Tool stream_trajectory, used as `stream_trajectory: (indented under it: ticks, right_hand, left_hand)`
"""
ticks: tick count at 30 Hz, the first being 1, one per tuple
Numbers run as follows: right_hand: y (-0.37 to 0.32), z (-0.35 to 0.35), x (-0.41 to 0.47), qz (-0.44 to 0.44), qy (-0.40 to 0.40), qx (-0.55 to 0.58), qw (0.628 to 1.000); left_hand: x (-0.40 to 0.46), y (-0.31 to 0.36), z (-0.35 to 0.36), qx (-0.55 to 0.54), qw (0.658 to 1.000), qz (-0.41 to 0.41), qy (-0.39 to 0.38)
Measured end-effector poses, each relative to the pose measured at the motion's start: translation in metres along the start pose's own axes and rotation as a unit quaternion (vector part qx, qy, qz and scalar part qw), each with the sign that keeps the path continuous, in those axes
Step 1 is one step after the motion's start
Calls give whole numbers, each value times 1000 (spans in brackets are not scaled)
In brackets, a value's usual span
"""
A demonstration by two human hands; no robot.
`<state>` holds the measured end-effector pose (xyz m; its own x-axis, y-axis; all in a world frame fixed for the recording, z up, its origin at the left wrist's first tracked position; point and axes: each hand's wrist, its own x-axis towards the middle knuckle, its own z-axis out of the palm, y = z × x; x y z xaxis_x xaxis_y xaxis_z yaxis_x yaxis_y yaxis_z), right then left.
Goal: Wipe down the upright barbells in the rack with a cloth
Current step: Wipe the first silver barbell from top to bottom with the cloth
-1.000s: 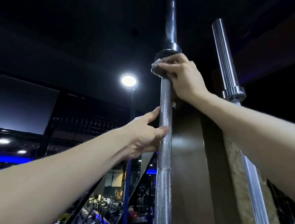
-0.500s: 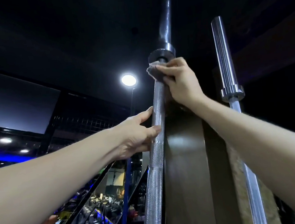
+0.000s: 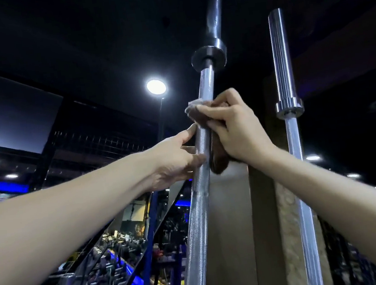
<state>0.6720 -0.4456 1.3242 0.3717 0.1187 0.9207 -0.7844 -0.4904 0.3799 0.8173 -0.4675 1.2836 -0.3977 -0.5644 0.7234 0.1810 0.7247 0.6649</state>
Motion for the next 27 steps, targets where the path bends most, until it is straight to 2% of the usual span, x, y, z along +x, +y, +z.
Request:
stream_trajectory:
  ticks: [4, 6, 9, 13, 21, 23, 27]
  right_hand:
    - [19, 2, 71, 62, 19, -42, 997]
    - [18, 8, 77, 77, 23, -80, 993]
    - [-4, 16, 24, 48, 27, -96, 994]
    - [-32, 15, -39, 19, -22, -82, 996]
    - [8, 29, 61, 74, 18, -154, 985]
    - [2, 32, 49, 73, 15, -158, 985]
    - [-30, 32, -32, 0, 11, -133, 991]
  left_hand:
    - [1, -4, -3, -3, 1000, 2, 8]
    - [2, -7, -5, 5, 1000, 13, 9]
    - [-1, -13, -8, 11, 1000, 9, -11]
    - [-13, -22, -11, 26, 999, 2, -47]
    - [-11, -33, -15, 23, 1000, -3, -16]
    - [-11, -36, -16, 26, 1000, 0, -13]
    - [-14, -36, -16, 14, 1000, 15, -7]
